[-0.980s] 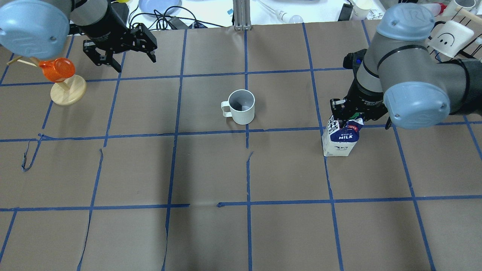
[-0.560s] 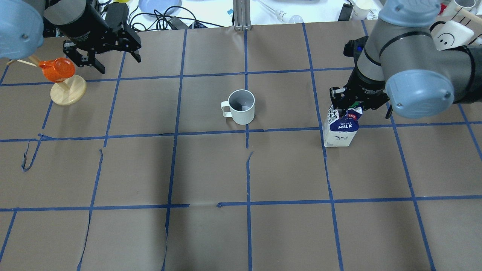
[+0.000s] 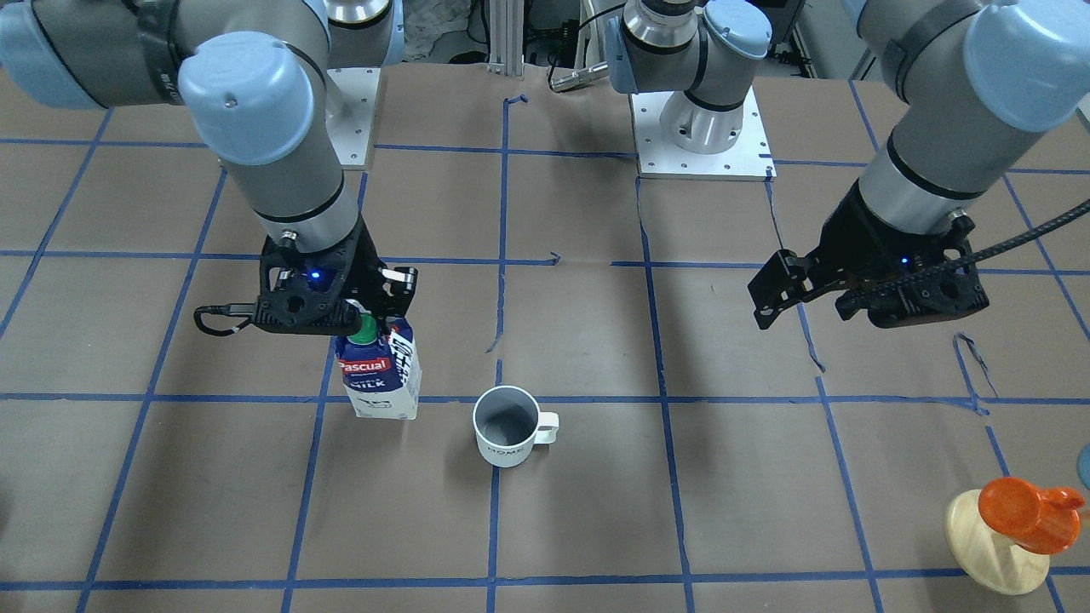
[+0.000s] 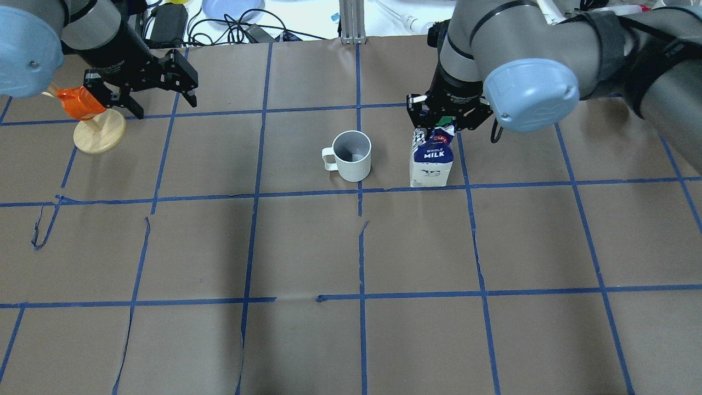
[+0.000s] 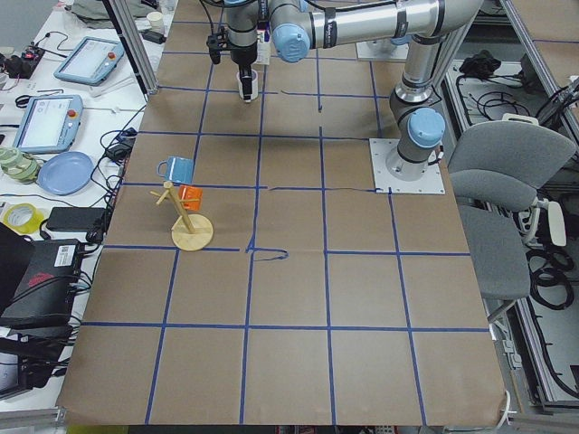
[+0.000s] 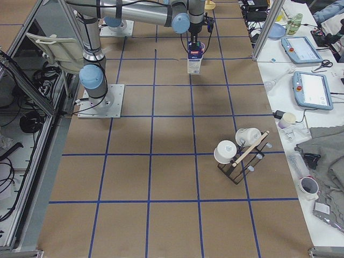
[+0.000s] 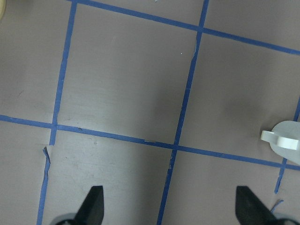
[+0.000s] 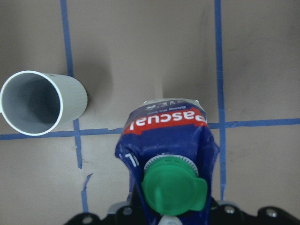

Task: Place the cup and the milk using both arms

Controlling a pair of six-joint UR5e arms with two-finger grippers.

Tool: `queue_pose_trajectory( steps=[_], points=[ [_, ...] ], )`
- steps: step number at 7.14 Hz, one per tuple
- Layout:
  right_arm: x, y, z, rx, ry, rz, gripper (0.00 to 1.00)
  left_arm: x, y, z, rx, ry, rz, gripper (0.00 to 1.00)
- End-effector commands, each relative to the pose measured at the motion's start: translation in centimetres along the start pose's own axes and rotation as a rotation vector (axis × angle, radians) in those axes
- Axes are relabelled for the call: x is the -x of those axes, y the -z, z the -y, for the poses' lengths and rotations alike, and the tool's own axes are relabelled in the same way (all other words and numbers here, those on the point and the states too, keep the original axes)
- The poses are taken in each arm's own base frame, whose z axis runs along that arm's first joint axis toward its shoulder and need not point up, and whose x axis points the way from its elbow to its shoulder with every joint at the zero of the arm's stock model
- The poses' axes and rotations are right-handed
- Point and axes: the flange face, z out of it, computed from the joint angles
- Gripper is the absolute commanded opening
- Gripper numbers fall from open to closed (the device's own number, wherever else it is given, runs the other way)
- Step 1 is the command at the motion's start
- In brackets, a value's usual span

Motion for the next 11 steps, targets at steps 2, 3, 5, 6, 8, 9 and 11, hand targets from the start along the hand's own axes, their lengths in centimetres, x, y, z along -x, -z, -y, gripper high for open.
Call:
queue_pose_trajectory(
  steps=[2, 3, 5, 6, 8, 9, 11],
  points=[
    [2.7, -2.6, 2.3, -0.026, -0.014, 0.078, 0.15, -1.3, -0.7, -0.8, 0.014, -0.042, 0.024, 1.0],
    [2.9, -3.2, 3.2, -0.03, -0.012, 0.076, 0.15, -1.2, -0.5, -1.0, 0.01, -0.042, 0.029, 1.0],
    [3.2, -4.2, 3.9, -0.019, -0.015, 0.072, 0.19, -1.3, -0.9, -1.7, 0.022, -0.042, 0.031, 1.0],
    [3.0, -4.3, 3.9, -0.018, -0.011, 0.061, 0.92, -1.3, -0.6, -2.0, 0.017, -0.044, 0.029, 1.0],
    [2.5, -3.8, 4.0, -0.029, -0.005, 0.013, 1.0, -2.6, -0.2, -2.7, 0.004, -0.068, 0.029, 1.0],
    [2.3, -1.4, 4.0, -0.06, -0.004, -0.006, 1.0, -2.6, 0.8, -2.7, -0.013, -0.063, 0.029, 1.0],
    [1.8, 7.2, 0.4, -0.03, -0.011, -0.024, 1.0, -2.1, 1.7, -2.9, -0.029, -0.054, 0.032, 1.0]
  ],
)
